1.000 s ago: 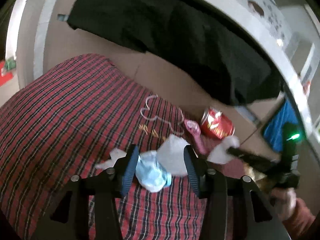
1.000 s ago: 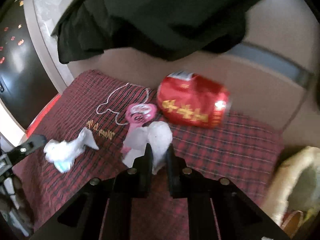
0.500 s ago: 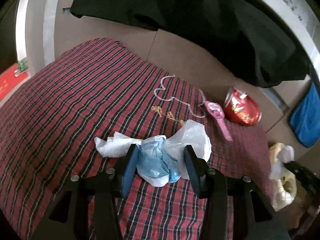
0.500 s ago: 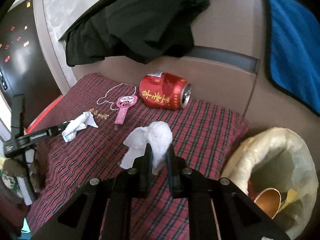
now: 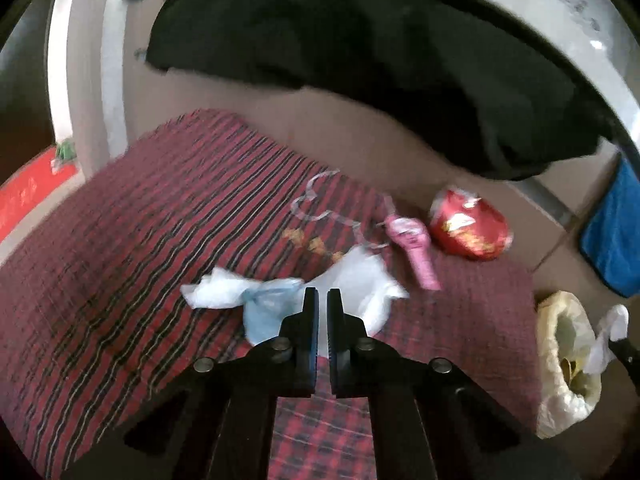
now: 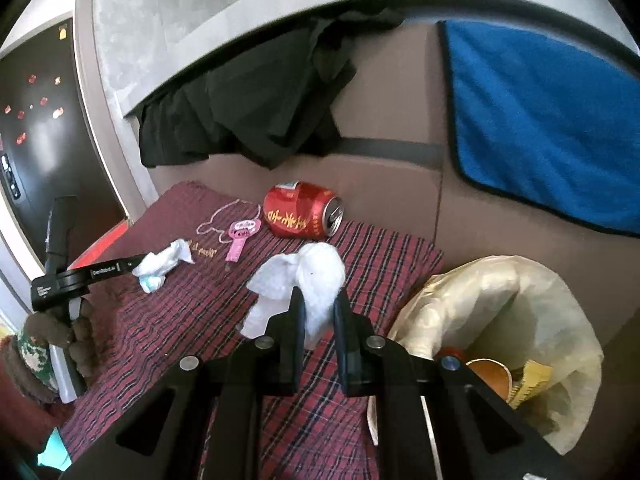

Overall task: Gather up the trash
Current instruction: 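Grasp the blue mask and tissue with the left tool while the right tool holds a tissue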

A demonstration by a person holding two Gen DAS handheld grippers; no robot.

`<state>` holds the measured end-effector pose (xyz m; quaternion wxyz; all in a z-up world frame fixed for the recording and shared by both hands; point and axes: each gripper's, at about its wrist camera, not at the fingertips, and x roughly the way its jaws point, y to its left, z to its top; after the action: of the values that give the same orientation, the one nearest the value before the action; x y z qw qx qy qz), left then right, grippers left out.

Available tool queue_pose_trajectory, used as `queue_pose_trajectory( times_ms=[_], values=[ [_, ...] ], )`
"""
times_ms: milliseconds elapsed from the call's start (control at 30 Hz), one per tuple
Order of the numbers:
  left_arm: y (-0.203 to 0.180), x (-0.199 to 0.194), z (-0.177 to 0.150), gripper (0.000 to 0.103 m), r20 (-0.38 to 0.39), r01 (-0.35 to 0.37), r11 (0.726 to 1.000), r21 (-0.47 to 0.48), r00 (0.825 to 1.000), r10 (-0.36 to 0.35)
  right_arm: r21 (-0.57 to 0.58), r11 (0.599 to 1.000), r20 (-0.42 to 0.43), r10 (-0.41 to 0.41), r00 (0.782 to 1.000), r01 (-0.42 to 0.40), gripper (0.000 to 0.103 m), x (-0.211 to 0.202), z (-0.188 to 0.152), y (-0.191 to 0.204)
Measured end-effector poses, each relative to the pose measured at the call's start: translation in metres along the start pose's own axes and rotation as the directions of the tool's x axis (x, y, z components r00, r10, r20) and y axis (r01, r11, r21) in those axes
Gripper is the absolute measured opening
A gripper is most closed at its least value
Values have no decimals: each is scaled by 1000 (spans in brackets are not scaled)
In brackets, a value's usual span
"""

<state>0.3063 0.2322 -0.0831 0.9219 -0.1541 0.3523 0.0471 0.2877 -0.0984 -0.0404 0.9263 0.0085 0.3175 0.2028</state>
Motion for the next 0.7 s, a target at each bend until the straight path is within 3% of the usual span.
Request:
queue_pose_trajectory(
  times_ms=[300, 467, 500, 567, 600, 700],
  values=[
    [-74, -57, -3, 3, 114, 70, 984, 164, 989, -90, 16, 1000, 59, -20, 998, 20, 12, -37, 0, -16],
    [-62, -60, 4, 7, 99, 181, 980, 86, 977, -190, 21, 999, 77, -39, 996, 37, 12, -52, -5, -28],
    [-52, -59, 5, 10, 93, 188, 980, 69, 977, -194, 22, 999, 78, -41, 996, 39, 12, -53, -6, -29],
    [-32, -56, 5, 26, 92, 181, 983, 40, 979, -184, 31, 999, 72, -40, 997, 38, 12, -51, -8, -34],
    [-18, -53, 6, 40, 92, 176, 984, 9, 980, -176, 36, 999, 68, -39, 997, 37, 13, -50, -8, -35],
    [19, -39, 3, 47, 73, 154, 984, -93, 986, -147, 51, 998, 56, -34, 998, 32, 13, -40, -8, -37]
  ],
)
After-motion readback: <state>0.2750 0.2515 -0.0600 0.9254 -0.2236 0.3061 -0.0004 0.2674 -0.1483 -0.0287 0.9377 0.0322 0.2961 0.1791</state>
